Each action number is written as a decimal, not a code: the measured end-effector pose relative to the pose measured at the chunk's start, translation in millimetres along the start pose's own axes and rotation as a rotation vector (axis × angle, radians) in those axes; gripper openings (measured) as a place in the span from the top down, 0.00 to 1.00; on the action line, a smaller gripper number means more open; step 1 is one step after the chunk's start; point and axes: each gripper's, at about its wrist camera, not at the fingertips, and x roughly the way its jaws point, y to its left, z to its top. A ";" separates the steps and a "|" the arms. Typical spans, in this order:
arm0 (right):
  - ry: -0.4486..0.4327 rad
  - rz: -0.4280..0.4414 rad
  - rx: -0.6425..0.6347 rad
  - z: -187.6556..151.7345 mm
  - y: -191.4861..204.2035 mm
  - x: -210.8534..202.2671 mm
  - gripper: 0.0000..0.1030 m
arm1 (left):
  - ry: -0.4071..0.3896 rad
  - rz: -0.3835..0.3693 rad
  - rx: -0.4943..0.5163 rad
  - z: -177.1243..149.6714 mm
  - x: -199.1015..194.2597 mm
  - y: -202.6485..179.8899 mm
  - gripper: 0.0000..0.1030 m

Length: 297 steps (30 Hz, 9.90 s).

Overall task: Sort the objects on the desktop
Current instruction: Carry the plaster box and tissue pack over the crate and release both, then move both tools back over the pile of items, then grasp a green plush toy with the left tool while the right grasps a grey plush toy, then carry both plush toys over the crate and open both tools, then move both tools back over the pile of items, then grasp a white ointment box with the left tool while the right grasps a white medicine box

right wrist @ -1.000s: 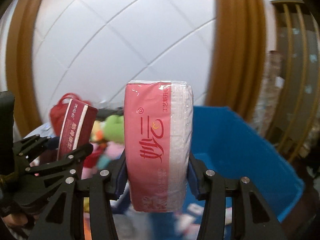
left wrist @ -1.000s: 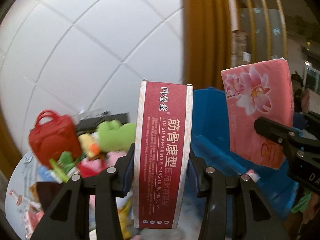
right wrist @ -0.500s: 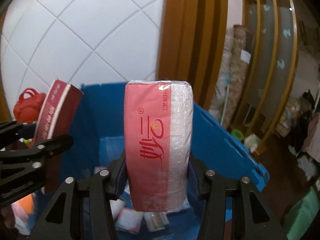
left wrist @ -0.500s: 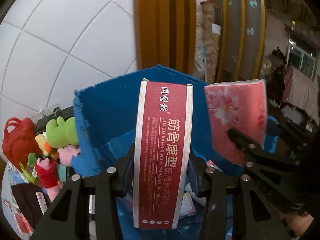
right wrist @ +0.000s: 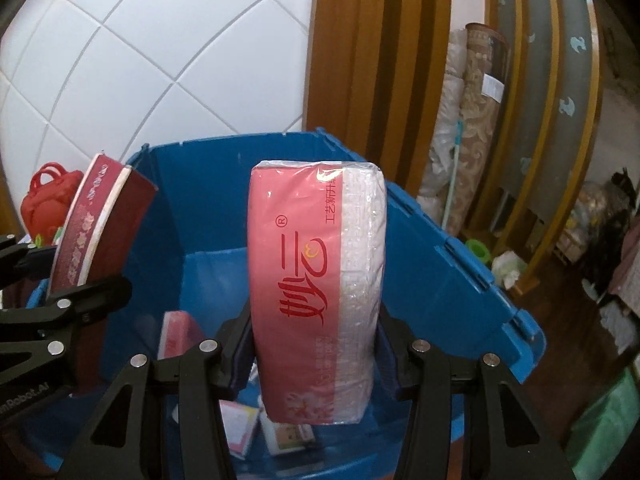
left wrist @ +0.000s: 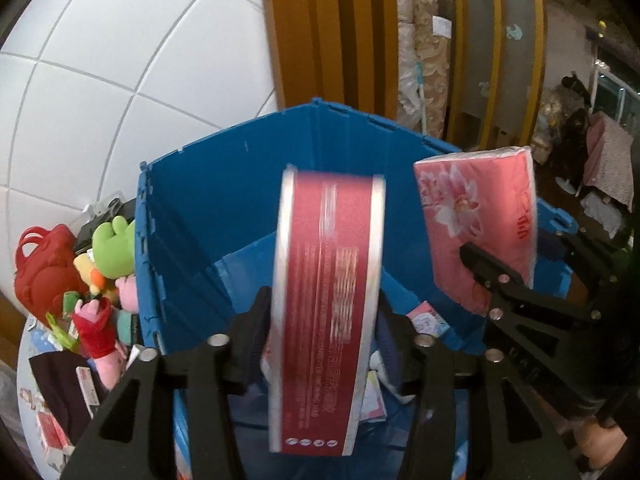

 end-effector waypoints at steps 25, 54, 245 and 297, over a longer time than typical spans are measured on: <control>0.032 -0.055 -0.043 -9.2 -5.9 6.5 0.00 | -0.021 0.012 -0.021 -7.9 -10.4 7.8 0.26; -0.103 0.115 -0.103 4.6 104.5 -59.3 0.00 | -0.205 0.121 -0.201 -63.7 -88.0 144.3 0.26; 0.130 0.626 -0.276 -36.6 347.9 27.0 0.00 | 0.212 0.616 -0.604 -391.1 -113.3 514.9 0.23; 0.655 0.436 -0.279 -122.4 444.1 230.4 0.21 | 0.463 0.124 -0.315 -261.1 181.6 474.2 0.67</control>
